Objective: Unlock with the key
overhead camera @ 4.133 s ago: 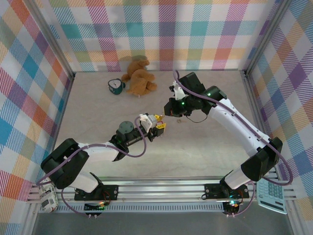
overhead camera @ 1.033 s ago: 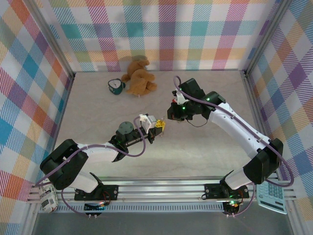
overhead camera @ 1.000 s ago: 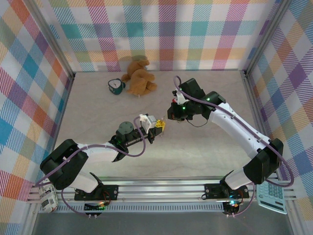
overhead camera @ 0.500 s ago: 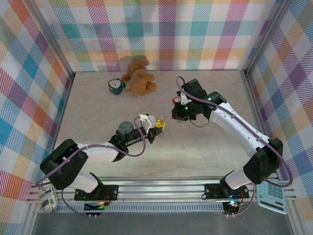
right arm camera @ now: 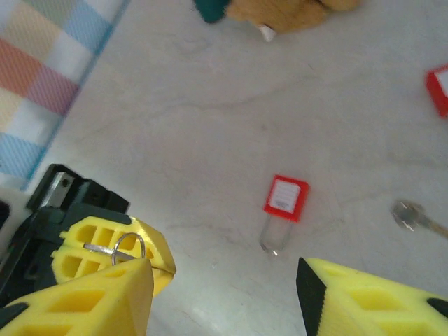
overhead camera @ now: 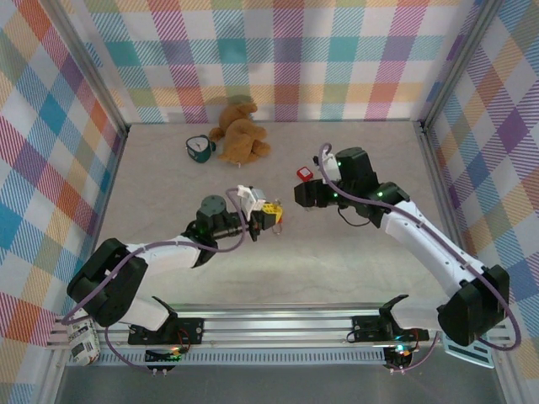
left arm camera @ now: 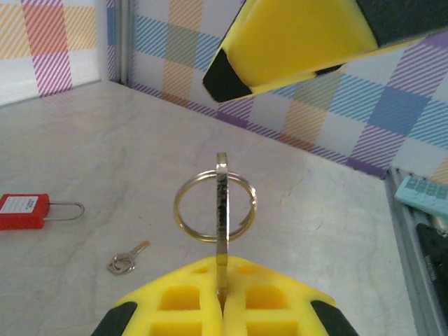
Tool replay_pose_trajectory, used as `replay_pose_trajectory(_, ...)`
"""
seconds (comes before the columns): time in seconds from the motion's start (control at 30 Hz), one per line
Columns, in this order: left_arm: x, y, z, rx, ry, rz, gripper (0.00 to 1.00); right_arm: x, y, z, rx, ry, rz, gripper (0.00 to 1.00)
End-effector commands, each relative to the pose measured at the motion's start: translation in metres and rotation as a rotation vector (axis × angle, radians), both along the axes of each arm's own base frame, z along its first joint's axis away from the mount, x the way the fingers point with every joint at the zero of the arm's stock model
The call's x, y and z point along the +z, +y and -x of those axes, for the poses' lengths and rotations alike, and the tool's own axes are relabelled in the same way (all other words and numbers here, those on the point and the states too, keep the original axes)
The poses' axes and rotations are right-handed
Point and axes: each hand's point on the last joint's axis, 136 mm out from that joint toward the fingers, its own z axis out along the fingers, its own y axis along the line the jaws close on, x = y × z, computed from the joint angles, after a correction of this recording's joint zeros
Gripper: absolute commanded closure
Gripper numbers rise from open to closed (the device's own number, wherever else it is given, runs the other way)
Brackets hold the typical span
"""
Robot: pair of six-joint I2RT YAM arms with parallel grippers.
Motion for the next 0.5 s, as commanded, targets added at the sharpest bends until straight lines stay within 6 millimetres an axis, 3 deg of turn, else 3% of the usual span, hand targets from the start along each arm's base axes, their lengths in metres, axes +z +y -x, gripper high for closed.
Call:
replay_pose_trajectory(0.0, 0.020, -0.003, 0.008, -0.155, 0.136, 0.116, 1.00, 0.038, 0.025, 0.009, 0.227, -0.141, -0.172, 0.42)
replay_pose_trajectory(0.2, 0.034, -0.001, 0.001, -0.288, 0.319, 0.281, 1.00, 0.047, 0.043, 0.026, 0.410, -0.109, -0.245, 0.43)
replay_pose_trajectory(0.47, 0.040, 0.001, 0.001, -0.296, 0.319, 0.290, 1.00, 0.020, 0.046, 0.012, 0.365, -0.048, -0.173, 0.44)
